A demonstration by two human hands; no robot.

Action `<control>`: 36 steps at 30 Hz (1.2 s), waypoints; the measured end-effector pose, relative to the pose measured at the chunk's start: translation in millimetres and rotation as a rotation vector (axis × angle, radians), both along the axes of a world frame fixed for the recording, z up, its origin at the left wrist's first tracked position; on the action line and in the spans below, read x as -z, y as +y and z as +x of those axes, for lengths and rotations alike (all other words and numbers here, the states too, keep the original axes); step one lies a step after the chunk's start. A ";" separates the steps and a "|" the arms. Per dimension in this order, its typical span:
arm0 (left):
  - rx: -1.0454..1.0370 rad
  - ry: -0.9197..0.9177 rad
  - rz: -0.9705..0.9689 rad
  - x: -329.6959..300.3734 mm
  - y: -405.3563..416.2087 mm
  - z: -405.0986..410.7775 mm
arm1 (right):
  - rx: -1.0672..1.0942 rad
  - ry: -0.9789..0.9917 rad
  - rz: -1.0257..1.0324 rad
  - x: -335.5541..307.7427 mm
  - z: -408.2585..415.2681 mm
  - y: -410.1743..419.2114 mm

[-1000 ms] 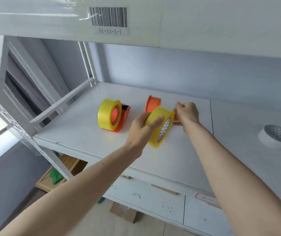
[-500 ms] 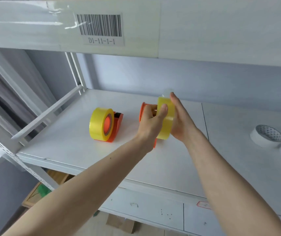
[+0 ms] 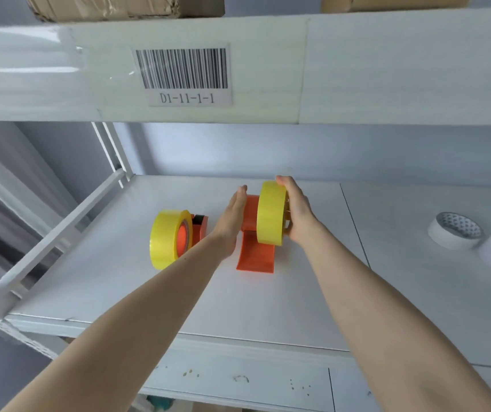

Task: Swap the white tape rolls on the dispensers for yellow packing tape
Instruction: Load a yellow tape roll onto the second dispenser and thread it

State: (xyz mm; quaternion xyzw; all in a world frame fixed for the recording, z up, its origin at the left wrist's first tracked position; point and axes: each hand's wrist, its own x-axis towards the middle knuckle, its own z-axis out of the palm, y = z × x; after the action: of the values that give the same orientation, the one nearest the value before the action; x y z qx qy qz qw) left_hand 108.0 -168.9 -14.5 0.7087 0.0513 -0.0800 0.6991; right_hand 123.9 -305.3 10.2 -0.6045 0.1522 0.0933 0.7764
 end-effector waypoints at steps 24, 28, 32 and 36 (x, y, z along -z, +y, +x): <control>0.348 0.024 -0.087 -8.6 22.7 -4.7 | 0.218 0.000 -0.192 14.0 -25.3 43.7; 0.380 0.011 0.002 -17.5 26.5 -1.2 | 0.208 0.038 -0.261 16.3 -30.6 39.8; 0.332 0.021 0.147 -15.9 32.8 3.1 | 0.179 0.112 -0.269 14.2 -24.2 16.0; 0.173 0.000 0.158 0.8 38.3 -0.1 | 0.123 0.048 -0.384 11.7 -12.5 0.8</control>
State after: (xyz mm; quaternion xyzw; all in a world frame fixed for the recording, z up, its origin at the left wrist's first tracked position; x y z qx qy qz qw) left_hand 107.9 -130.6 -15.3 0.7633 -0.0040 -0.1357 0.6316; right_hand 111.4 -304.6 -1.5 -0.7287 0.2220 0.0293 0.6472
